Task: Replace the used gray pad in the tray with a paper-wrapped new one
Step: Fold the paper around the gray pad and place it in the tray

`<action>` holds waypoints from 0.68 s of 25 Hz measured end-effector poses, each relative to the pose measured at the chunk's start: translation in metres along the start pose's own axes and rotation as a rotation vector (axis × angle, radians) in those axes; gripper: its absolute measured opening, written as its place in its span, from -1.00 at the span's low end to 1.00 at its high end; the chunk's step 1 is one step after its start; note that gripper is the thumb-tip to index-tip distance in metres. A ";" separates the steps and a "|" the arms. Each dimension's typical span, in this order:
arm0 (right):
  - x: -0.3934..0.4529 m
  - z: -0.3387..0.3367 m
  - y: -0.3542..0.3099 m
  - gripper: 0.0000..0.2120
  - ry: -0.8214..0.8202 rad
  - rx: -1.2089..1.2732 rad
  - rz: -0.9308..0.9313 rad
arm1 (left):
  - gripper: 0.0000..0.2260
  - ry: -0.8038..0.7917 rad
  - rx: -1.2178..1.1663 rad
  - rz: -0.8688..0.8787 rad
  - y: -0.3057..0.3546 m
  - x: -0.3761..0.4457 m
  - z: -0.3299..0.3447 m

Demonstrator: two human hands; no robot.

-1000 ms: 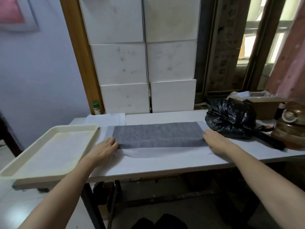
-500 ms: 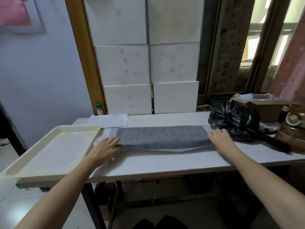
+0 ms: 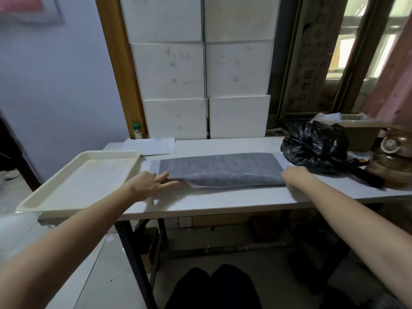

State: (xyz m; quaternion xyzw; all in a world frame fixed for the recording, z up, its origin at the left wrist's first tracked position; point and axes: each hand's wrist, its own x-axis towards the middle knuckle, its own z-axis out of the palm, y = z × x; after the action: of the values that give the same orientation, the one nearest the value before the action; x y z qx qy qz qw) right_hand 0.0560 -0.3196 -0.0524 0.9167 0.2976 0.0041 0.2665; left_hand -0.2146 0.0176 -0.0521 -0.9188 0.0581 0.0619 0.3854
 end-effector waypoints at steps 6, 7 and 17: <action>0.010 0.031 -0.038 -0.54 0.029 0.417 0.009 | -0.27 0.110 -0.098 -0.254 0.016 -0.009 0.009; 0.009 0.032 -0.035 -0.53 0.032 0.441 0.014 | -0.34 0.106 -0.085 -0.300 0.018 -0.011 0.011; 0.004 0.033 -0.027 -0.56 0.042 0.485 0.044 | -0.73 -0.045 0.016 -0.517 0.010 -0.005 0.010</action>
State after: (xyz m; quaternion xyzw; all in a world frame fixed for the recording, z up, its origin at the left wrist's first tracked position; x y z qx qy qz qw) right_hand 0.0501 -0.3151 -0.0944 0.9599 0.2752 -0.0427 0.0321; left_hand -0.2220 0.0184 -0.0651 -0.8985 -0.1867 -0.0184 0.3968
